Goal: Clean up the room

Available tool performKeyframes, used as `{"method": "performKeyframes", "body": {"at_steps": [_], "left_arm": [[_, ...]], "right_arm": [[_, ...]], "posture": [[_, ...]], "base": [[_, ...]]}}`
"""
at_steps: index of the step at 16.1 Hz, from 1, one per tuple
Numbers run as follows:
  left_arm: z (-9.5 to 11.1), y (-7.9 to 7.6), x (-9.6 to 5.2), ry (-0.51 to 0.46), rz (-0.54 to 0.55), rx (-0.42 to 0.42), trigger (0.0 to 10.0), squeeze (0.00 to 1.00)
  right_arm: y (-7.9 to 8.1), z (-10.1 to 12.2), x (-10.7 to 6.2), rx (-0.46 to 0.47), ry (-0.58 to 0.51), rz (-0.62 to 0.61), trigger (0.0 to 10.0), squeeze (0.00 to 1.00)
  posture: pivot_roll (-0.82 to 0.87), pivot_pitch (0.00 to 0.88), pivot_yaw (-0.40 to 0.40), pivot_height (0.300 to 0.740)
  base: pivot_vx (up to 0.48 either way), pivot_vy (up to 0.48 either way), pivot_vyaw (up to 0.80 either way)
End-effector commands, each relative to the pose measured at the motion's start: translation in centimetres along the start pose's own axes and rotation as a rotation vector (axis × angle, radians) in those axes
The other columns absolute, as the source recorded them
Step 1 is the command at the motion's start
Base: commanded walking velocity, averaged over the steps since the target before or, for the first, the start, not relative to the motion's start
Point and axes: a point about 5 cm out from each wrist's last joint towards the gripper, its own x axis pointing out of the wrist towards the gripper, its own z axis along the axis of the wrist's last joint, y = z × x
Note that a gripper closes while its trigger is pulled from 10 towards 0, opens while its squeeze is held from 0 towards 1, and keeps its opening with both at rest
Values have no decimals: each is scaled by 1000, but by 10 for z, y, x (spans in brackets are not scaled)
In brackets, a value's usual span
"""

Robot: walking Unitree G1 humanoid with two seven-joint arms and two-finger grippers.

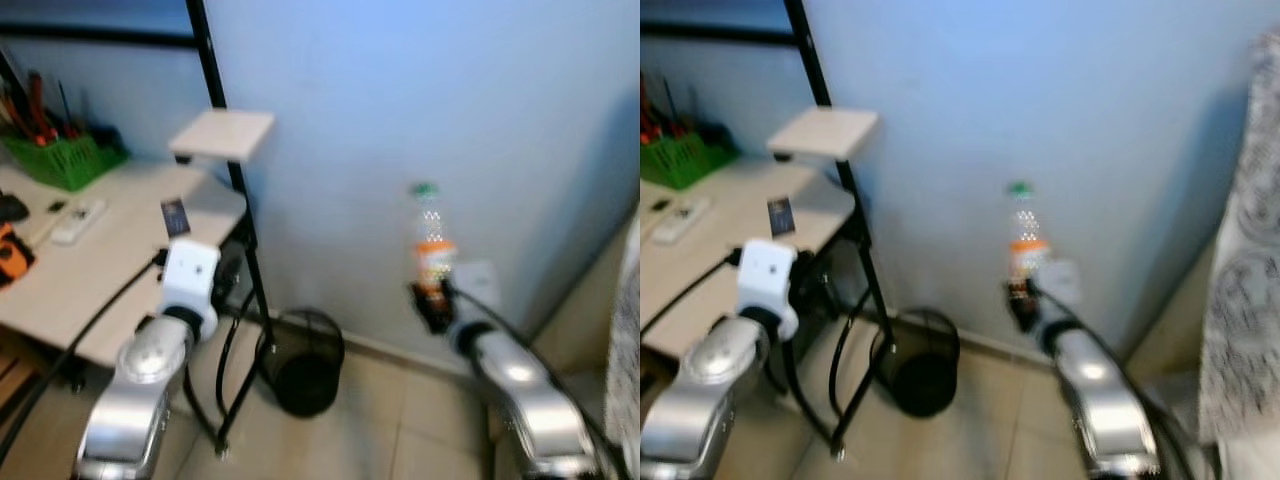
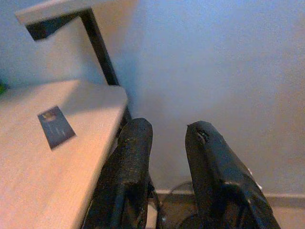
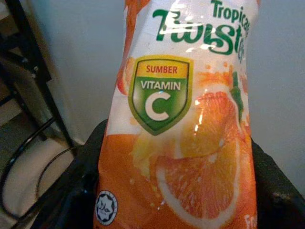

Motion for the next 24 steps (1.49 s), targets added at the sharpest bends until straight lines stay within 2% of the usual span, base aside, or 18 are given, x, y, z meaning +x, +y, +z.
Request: {"method": "performKeyframes", "body": {"at_steps": [1,5,8,9,10,12,13,15,17,18,23,24], "left_arm": [[0,9,-4,6,23,15,10000,0],[-3,8,-6,14,-4,24,10000,0],[-8,3,-5,50,-109,75,10000,0],[-9,3,-6,53,-130,82,10000,0],[-11,0,-7,68,-198,114,10000,0],[-13,1,-6,96,-280,168,10000,0],[-13,2,-6,101,-322,204,10000,0],[-12,6,-5,108,-403,272,10000,0],[-9,12,-2,124,-470,354,10000,0],[-7,16,0,132,-502,400,10000,0],[-8,20,2,143,-533,445,10000,0],[-8,18,3,140,-553,438,10000,0]], "right_arm": [[11,7,1,-10,-31,41,10000,0],[4,4,7,-62,-6,43,10000,0],[7,-14,23,-223,146,191,10000,0],[7,-17,24,-236,160,205,10000,0],[4,-24,30,-272,209,234,10000,0],[2,-38,41,-412,295,283,10000,0],[2,-42,47,-432,312,290,10000,0],[8,-44,60,-418,318,281,10000,0],[24,-44,72,-340,328,283,10000,0],[32,-46,76,-336,337,285,10000,0],[35,-42,84,-357,344,221,10000,0],[39,-39,87,-369,338,229,10000,439]], "posture": [[59,0,46,740],[70,0,30,740],[83,0,9,740],[84,0,8,740],[94,0,0,740],[100,0,-2,740],[105,0,-1,740],[110,0,3,740],[114,0,5,740],[120,0,5,740],[123,0,5,740],[123,0,7,740]], "base": [[368,0,0],[361,0,744],[213,0,0],[0,0,0],[0,0,0],[0,0,0],[0,0,0],[0,0,0],[0,0,0],[0,0,0],[0,0,0],[0,0,0]]}}
